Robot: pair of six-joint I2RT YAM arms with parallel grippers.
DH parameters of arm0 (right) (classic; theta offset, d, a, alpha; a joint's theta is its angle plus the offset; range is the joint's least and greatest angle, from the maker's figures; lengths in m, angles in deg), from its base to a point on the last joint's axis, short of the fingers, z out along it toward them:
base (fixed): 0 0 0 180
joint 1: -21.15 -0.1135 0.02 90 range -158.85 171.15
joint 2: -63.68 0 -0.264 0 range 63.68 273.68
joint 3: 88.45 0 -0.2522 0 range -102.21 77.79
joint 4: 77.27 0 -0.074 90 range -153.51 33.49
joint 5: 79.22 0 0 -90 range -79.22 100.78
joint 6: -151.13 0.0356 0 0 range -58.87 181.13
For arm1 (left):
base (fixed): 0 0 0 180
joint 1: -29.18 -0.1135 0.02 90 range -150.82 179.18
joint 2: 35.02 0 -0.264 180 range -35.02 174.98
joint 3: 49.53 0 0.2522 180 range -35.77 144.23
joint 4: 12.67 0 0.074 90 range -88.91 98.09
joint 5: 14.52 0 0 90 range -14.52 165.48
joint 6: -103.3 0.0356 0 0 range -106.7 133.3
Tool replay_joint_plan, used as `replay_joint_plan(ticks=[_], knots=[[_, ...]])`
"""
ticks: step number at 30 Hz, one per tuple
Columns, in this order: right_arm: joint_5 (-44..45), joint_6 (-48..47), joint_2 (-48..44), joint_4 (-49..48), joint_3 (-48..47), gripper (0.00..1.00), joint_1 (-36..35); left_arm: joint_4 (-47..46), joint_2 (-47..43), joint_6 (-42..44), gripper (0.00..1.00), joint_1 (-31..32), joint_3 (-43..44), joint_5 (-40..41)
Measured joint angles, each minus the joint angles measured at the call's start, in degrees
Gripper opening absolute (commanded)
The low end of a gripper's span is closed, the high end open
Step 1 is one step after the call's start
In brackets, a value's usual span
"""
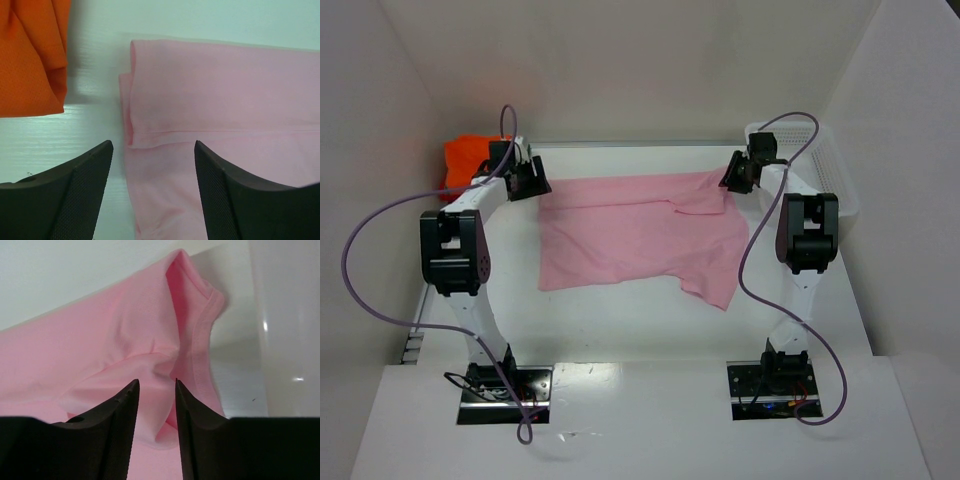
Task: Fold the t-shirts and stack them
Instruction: Fold the flattened tshirt in 1/3 of the way
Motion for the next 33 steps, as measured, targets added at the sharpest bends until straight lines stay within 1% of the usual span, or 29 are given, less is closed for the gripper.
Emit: replay_joint_plan(ticks=[3,4,5,7,8,9,10,14,18,22,26,31,33], knots=[[-1.6,-0.2,0.0,0.0,-0.8,0.42,0.0,-0.2,-1.1,-0.1,0.75,0.0,0.1,-0.1],[-2.0,-0.4,0.0,0.0,-1.4,0.35,0.0,-0.5,-1.2,-0.2,0.71,0.0,0.5,-0.5],[-2.4,-0.8,0.0,0.0,-2.7,0.30,-0.1,-0.8,-1.1,-0.3,0.58,0.0,0.8,-0.7],[-2.7,-0.9,0.0,-0.1,-4.2,0.14,-0.4,-1.1,-1.0,-0.9,0.35,0.0,1.4,-1.6],[-2.8,-1.0,0.0,-0.2,-5.5,0.06,-0.5,-1.4,-0.8,-1.4,0.22,0.0,1.8,-2.2],[-2.9,-0.9,0.0,0.0,-6.8,0.03,-0.7,-1.9,-0.2,-1.8,0.01,0.0,2.4,-2.7],[-3.0,-0.9,0.2,0.0,-8.5,0.01,-0.9,-2.4,0.4,-2.2,0.00,0.0,3.1,-3.0],[-2.1,-1.2,2.8,0.4,-15.9,0.01,-2.2,-4.8,4.4,-3.4,0.00,0.7,5.3,-3.1],[1.8,-2.6,6.8,2.1,-20.1,0.01,-4.1,-5.1,8.5,-3.3,0.00,2.7,6.1,-1.7],[6.3,-4.0,9.8,5.1,-20.6,0.01,-5.7,-4.4,11.7,-3.4,0.00,4.9,7.2,-0.2],[10.1,-5.1,11.6,7.5,-20.5,0.01,-6.4,-3.4,12.2,-3.7,0.00,5.5,7.6,1.5],[14.3,-6.1,13.8,9.7,-20.8,0.01,-6.5,-0.7,14.3,-5.0,0.00,5.0,12.5,5.6],[15.4,-6.2,15.0,10.5,-21.6,0.02,-6.6,1.8,15.8,-6.0,0.00,5.0,15.7,7.2]])
